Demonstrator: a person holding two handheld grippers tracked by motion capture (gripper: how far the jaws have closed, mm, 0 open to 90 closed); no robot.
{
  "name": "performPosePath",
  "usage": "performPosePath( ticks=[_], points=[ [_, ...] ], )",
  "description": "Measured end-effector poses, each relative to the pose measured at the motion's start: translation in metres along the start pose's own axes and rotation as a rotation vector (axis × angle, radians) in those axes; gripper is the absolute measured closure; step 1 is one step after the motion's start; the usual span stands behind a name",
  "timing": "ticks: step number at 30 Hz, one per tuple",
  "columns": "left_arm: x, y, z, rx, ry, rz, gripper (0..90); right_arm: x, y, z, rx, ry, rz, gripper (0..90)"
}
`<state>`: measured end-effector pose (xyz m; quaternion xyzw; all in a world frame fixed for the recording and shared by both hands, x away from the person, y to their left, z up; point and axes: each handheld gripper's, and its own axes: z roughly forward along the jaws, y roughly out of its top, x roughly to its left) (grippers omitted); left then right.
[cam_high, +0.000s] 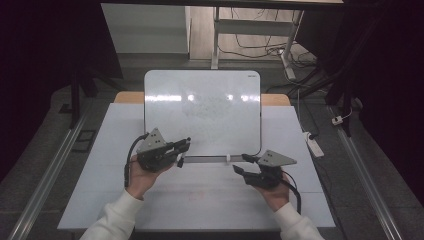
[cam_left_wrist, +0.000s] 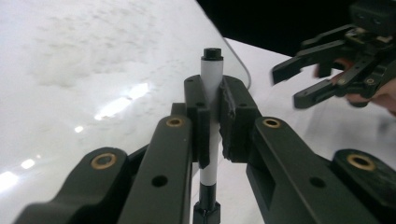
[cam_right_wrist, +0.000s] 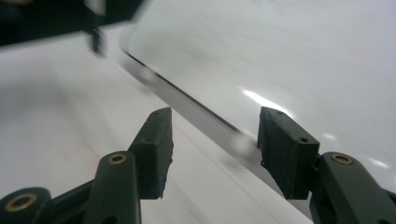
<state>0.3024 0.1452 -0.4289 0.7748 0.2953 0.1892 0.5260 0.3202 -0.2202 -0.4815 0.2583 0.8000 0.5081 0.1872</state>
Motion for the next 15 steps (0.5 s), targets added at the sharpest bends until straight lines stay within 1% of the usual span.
performPosePath(
  ticks=[2,3,4,7,9,10,12,13,14,15],
  points=[
    [0.004,-0.001,-0.001,0.002,0.014,-0.009,81.8,-0.008,-0.007,-0.01,0.007,-0.051,-0.008,44.0],
    [0.006,-0.001,-0.001,0.005,0.023,-0.013,81.8,-0.013,-0.012,-0.017,0.008,-0.085,-0.005,43.9],
    [0.008,-0.002,-0.001,0.008,0.033,-0.018,81.8,-0.017,-0.016,-0.022,0.013,-0.105,0.002,43.9],
    [0.011,-0.004,-0.001,0.021,0.058,-0.018,81.8,-0.025,-0.024,-0.033,0.019,-0.154,-0.015,43.8],
    [0.013,-0.004,-0.003,0.021,0.068,-0.022,81.8,-0.029,-0.028,-0.037,0.027,-0.169,-0.035,43.6],
    [0.013,-0.004,-0.003,0.021,0.068,-0.022,81.8,-0.03,-0.03,-0.038,0.03,-0.17,-0.031,43.5],
    [0.018,-0.005,-0.005,0.015,0.076,-0.035,81.8,-0.033,-0.033,-0.039,0.029,-0.161,-0.021,43.4],
    [0.02,-0.004,-0.005,0.011,0.074,-0.043,81.8,-0.034,-0.034,-0.039,0.03,-0.163,-0.025,43.5],
    [0.02,-0.004,-0.005,0.011,0.074,-0.043,81.8,-0.034,-0.034,-0.039,0.03,-0.163,-0.025,43.5],
    [0.026,-0.002,-0.007,0.003,0.071,-0.056,81.8,-0.035,-0.034,-0.039,0.036,-0.166,-0.03,43.1]
  ],
)
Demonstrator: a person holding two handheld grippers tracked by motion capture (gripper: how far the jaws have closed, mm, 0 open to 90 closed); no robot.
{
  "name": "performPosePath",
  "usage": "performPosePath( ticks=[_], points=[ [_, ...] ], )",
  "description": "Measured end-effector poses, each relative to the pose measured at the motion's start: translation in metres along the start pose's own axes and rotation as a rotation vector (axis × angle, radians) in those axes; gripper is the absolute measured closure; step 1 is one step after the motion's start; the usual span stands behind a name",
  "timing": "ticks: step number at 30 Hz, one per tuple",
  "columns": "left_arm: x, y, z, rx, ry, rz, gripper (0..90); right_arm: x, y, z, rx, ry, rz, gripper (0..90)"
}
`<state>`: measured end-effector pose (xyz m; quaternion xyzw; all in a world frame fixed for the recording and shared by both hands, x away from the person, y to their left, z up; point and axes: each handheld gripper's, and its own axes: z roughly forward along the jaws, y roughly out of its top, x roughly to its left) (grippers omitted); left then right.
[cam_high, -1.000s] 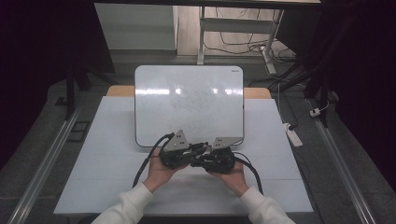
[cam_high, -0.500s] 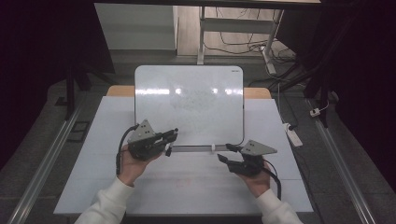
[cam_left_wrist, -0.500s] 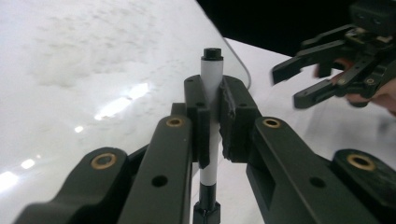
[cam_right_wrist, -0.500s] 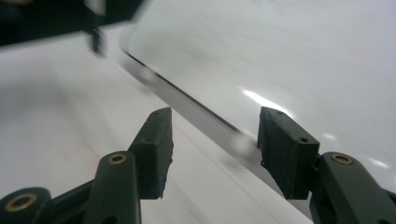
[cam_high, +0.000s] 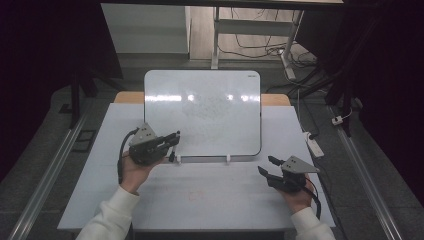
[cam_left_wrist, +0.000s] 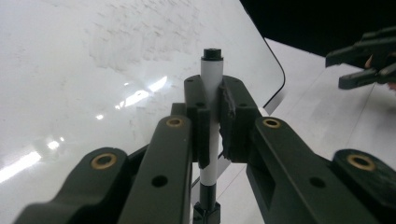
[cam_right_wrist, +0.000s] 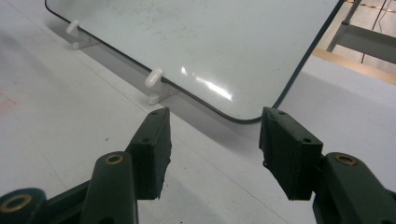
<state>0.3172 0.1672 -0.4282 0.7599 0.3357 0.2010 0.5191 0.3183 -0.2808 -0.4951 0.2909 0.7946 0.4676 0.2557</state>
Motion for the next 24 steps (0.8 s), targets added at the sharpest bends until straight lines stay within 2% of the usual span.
performPosePath(
  ticks=[3,7,12,16,19,24],
  points=[
    [0.01,0.01,0.0,-0.006,0.015,-0.008,81.8,-0.001,0.002,0.0,-0.008,-0.009,-0.004,43.1],
    [0.03,0.035,0.002,-0.002,0.065,-0.001,81.8,-0.001,0.001,0.001,-0.004,-0.009,-0.007,43.4],
    [0.056,0.063,0.011,0.004,0.125,-0.025,81.8,0.0,-0.002,0.004,0.015,-0.001,-0.016,44.6],
    [0.073,0.078,0.022,0.031,0.169,-0.035,81.7,0.001,-0.002,0.005,0.015,-0.006,-0.026,44.7],
    [0.086,0.088,0.027,0.052,0.191,-0.05,81.8,0.0,-0.002,0.004,0.007,-0.002,-0.005,44.7],
    [0.107,0.104,0.032,0.118,0.248,-0.055,81.8,-0.001,-0.003,0.005,0.013,-0.003,0.002,44.7]
  ],
)
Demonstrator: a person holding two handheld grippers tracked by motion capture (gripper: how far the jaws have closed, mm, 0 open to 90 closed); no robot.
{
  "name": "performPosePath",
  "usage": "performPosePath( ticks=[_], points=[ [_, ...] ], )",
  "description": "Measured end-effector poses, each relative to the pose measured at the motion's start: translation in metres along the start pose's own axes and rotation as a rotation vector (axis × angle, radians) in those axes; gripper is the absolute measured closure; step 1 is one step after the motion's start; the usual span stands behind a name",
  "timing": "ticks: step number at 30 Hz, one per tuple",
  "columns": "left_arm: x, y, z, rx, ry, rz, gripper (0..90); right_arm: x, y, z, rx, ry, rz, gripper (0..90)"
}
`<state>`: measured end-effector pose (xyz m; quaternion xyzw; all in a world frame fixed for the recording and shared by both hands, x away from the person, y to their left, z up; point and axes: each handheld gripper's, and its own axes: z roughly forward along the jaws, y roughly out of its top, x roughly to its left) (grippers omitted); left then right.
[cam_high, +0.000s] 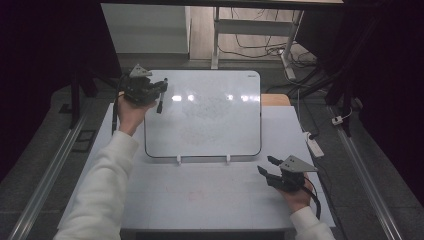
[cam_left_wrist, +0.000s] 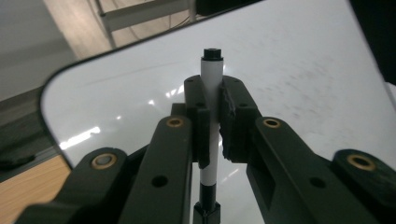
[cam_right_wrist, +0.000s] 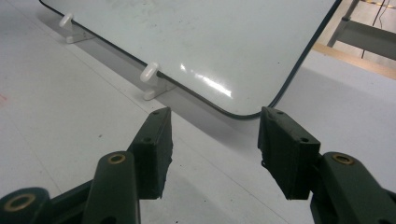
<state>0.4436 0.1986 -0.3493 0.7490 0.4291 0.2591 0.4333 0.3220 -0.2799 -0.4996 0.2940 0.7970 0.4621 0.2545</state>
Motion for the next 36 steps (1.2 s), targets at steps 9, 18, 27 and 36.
performPosePath(
  ticks=[9,18,27,36],
  points=[
    [0.01,0.012,0.023,0.114,0.095,0.049,81.6,0.001,0.0,0.002,0.011,-0.003,-0.011,44.8],
    [0.014,0.01,0.044,0.156,0.121,0.065,80.8,0.001,-0.001,0.004,0.02,-0.003,-0.018,44.6],
    [0.014,0.007,0.055,0.142,0.128,0.079,79.7,0.002,-0.002,0.005,0.027,-0.003,-0.025,43.8],
    [0.012,0.006,0.051,0.109,0.123,0.1,69.3,0.003,-0.002,0.006,0.031,-0.001,-0.03,43.3]
  ],
)
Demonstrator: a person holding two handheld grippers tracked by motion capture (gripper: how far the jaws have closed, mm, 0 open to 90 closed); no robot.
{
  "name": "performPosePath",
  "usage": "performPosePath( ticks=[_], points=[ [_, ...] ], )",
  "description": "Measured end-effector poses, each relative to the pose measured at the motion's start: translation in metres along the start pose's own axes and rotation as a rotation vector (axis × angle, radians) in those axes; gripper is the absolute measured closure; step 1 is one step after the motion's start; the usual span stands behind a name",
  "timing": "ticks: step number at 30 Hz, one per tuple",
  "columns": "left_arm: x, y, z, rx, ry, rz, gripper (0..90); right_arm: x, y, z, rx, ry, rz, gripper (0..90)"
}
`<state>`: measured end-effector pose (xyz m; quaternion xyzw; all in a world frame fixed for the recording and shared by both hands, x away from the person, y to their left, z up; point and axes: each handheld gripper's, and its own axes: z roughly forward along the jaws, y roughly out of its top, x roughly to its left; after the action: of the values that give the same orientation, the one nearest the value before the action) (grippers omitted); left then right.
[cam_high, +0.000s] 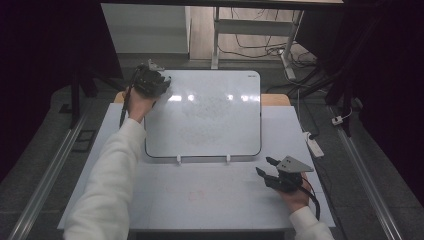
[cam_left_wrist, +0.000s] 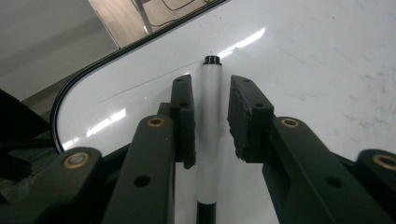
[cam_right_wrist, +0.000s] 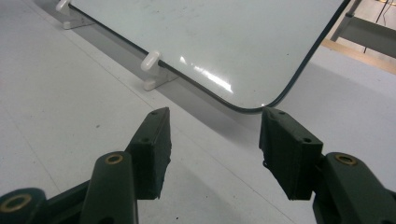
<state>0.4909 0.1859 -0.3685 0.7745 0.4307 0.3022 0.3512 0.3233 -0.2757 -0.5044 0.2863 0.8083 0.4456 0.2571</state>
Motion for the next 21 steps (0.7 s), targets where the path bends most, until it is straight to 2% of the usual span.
performPosePath(
  ticks=[2,6,11,15,21],
  points=[
    [0.0,0.0,-0.006,-0.019,0.002,0.0,62.3,0.0,0.0,0.0,0.0,-0.002,0.0,43.1],
    [0.0,-0.004,-0.026,-0.084,-0.023,-0.009,51.1,-0.001,0.0,-0.001,0.001,0.001,-0.003,42.7],
    [-0.006,-0.021,-0.056,-0.155,-0.068,-0.007,40.2,-0.004,-0.002,-0.001,0.014,0.01,-0.015,41.7],
    [-0.014,-0.046,-0.079,-0.184,-0.134,-0.016,36.2,-0.007,-0.002,-0.002,0.016,0.018,-0.008,41.6],
    [-0.035,-0.098,-0.103,-0.172,-0.233,-0.03,34.7,-0.013,-0.004,-0.006,0.017,0.041,0.014,41.6]
  ],
)
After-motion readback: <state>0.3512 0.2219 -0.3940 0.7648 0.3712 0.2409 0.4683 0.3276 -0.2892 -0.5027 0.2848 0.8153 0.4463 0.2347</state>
